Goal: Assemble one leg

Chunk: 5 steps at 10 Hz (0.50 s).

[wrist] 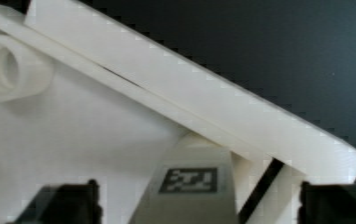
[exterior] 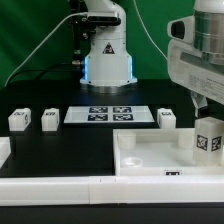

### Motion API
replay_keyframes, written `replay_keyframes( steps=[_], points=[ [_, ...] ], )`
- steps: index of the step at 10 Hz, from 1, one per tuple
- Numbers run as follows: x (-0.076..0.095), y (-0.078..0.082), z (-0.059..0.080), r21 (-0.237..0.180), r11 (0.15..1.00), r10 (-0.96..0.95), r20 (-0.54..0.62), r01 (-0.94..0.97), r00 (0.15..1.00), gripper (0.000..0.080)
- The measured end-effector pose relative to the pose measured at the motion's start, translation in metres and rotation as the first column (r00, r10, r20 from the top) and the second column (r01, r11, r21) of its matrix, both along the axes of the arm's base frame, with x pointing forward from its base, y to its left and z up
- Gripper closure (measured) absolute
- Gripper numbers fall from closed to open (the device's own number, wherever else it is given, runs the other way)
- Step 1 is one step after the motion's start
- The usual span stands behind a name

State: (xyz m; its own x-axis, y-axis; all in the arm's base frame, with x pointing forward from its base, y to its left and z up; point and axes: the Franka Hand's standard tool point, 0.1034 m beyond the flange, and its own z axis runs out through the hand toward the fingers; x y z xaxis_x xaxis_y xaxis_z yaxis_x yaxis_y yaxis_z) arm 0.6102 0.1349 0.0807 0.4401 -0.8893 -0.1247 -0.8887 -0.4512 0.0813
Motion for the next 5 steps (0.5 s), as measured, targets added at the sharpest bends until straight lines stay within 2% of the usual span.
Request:
replay_keyframes(
  steps=[1, 3, 5],
  points=[
    [0.0000, 0.0001, 0.0000, 0.008, 0.998, 0.069, 0.006, -0.069, 0.998, 0.0186],
    [-0.0024, -0.0009, -0.0008, 0.035, 0.957, 0.289, 0.010, -0.289, 0.957, 0.0161],
    [-0.0039, -0.0028, -0.0007, 0.070, 0.828, 0.555, 0.037, -0.556, 0.831, 0.0151]
  ],
)
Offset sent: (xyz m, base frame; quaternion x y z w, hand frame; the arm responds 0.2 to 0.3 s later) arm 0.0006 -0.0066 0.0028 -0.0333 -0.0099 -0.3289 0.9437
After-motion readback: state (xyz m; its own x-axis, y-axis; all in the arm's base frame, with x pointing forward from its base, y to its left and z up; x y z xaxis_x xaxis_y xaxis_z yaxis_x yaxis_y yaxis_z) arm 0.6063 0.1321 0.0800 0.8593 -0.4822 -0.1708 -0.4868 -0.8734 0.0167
